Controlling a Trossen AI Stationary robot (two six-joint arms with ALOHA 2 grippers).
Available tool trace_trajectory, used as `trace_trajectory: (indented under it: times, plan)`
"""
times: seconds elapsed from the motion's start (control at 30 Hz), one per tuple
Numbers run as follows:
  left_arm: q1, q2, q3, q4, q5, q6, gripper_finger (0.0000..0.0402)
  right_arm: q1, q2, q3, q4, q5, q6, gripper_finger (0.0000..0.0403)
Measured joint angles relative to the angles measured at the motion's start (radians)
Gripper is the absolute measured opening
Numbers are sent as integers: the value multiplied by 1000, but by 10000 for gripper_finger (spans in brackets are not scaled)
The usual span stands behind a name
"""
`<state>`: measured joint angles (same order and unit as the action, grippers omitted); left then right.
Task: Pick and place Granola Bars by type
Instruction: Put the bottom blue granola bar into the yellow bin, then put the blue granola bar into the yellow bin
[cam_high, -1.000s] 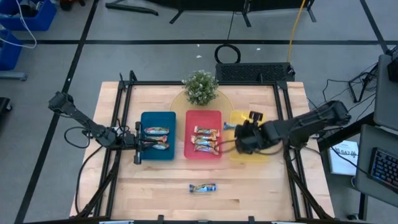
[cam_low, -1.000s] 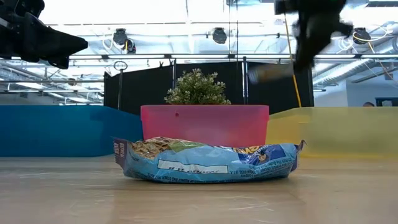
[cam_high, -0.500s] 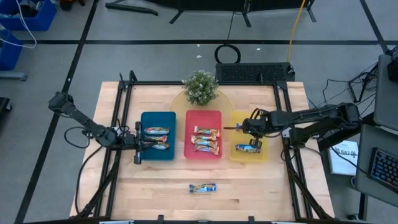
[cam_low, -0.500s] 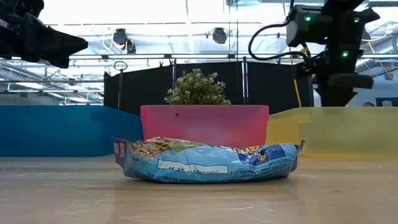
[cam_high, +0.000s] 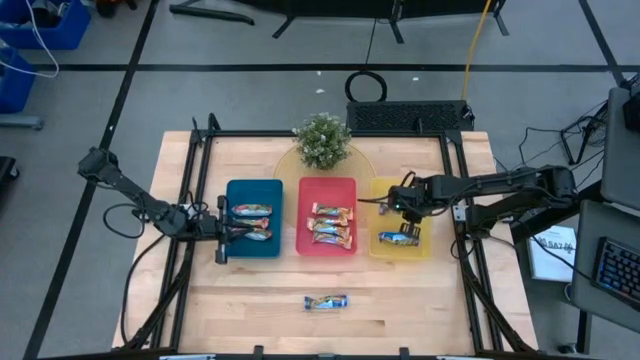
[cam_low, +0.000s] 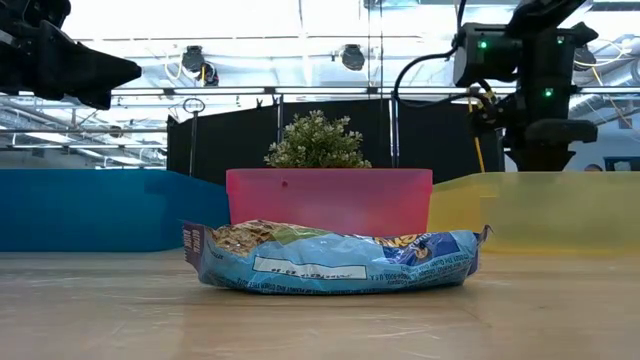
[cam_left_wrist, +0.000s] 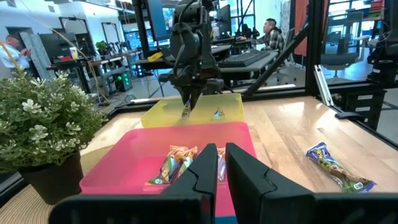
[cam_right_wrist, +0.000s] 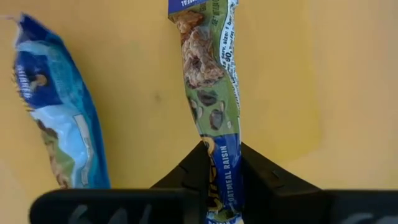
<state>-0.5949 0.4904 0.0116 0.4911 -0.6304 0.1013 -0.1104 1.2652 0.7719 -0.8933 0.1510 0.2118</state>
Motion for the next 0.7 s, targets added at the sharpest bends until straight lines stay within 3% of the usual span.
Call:
trace_trajectory:
  times: [0.43, 0.7]
  plan:
    - [0, 0, 0, 14, 0, -1, 37, -4, -10, 23, -99, 5, 87, 167]
    - [0, 0, 0, 14, -1, 1, 37, 67, -35, 282, -243, 108, 223, 168]
